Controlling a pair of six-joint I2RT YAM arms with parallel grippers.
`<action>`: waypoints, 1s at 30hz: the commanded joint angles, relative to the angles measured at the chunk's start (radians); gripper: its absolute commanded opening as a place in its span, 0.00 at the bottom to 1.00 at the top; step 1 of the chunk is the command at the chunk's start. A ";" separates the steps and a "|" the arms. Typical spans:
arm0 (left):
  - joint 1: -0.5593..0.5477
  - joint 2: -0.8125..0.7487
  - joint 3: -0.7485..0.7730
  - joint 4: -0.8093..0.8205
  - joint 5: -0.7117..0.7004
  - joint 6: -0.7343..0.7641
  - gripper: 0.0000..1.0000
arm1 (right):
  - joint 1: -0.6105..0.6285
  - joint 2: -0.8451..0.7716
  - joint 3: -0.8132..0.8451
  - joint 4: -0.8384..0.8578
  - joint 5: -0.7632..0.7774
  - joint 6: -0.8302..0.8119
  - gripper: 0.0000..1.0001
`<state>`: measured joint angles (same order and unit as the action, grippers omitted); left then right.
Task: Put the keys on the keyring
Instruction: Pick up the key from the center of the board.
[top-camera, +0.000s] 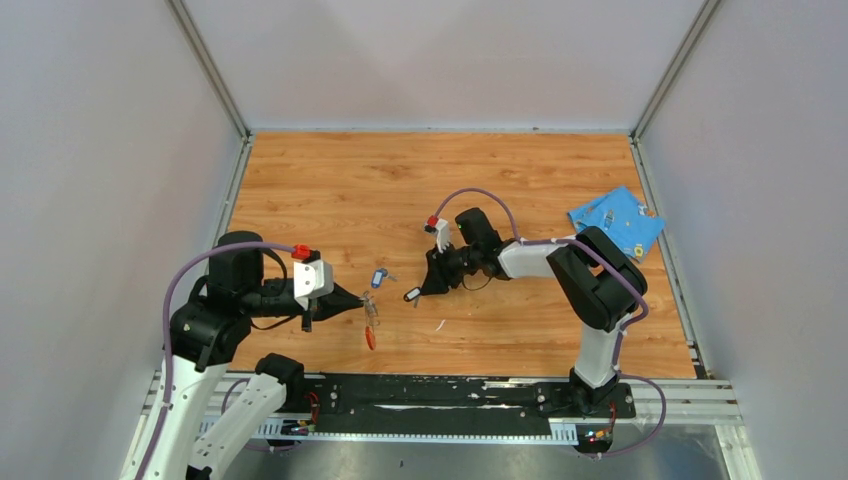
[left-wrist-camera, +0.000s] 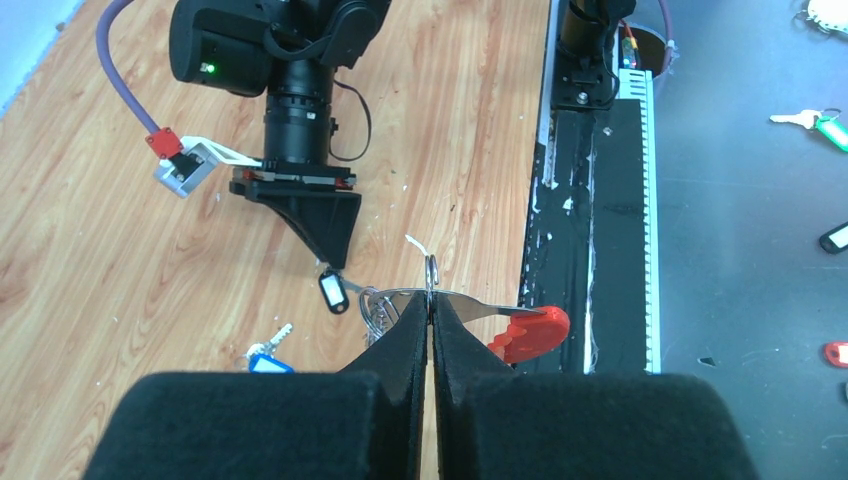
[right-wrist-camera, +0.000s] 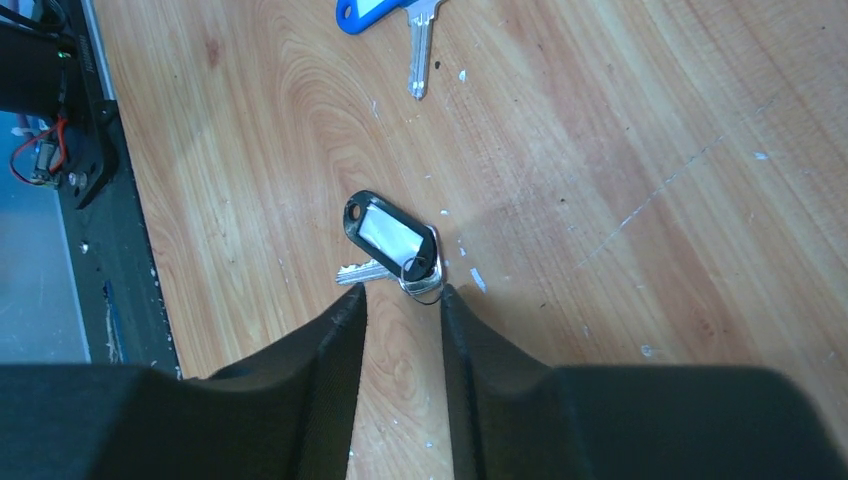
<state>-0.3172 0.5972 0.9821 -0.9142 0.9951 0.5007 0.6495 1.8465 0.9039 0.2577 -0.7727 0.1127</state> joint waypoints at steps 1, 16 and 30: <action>0.004 -0.013 0.015 0.012 0.015 -0.004 0.00 | -0.009 -0.012 0.003 -0.042 0.024 0.028 0.31; 0.003 -0.019 0.013 0.012 0.013 0.006 0.00 | -0.008 0.020 0.003 0.051 0.021 0.106 0.20; 0.003 -0.003 0.021 0.012 0.023 0.012 0.00 | -0.008 0.003 0.002 -0.038 0.057 0.045 0.26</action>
<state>-0.3172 0.5865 0.9821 -0.9142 0.9955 0.5049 0.6495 1.8553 0.9039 0.2665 -0.7498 0.1970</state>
